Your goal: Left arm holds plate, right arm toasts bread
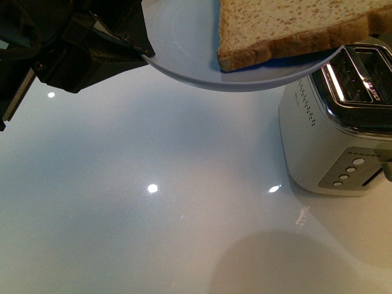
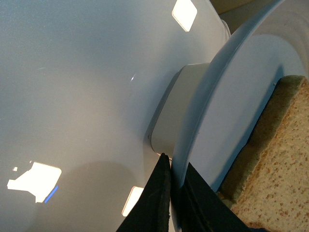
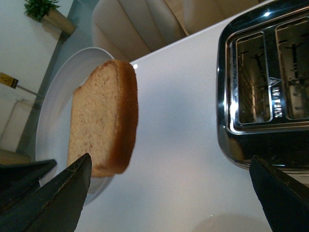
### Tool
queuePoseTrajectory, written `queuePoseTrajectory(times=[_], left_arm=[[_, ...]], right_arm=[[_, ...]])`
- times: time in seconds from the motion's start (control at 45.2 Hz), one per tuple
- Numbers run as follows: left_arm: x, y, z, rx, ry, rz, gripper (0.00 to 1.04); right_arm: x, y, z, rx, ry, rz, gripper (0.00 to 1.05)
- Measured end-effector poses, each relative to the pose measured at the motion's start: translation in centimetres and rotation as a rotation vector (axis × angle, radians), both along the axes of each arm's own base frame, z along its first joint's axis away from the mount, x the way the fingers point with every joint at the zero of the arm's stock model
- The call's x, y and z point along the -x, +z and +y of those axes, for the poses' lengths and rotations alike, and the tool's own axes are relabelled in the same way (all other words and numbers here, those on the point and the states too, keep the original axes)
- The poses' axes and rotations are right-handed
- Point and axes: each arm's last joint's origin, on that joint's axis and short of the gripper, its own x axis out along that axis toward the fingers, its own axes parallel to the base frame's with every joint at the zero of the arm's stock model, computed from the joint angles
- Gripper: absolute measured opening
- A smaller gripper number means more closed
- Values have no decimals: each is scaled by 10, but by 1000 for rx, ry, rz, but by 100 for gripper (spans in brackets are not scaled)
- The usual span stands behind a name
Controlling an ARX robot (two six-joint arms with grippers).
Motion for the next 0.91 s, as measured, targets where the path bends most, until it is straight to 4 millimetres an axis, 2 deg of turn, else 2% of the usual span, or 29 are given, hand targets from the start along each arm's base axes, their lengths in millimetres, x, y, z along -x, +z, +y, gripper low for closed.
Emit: queuePoseTrajectory(times=[0.177,0.398,0.796,0.862,0.906], left_arm=[[0,0,0,0,0,0,3],[0,0,0,0,0,0,3],[0,0,0,0,0,0,3],[0,0,0,0,0,0,3],[0,0,0,0,0,0,3]], right_arm=[[-19,-1,22,-65,10,-5,96],[-41,1,36,-124,16,16,96],[-50,-11,45,-194,11,75,96],[-50,-11,47,-203,13,78,92],[-50,-12,48,-206,14,84,85]])
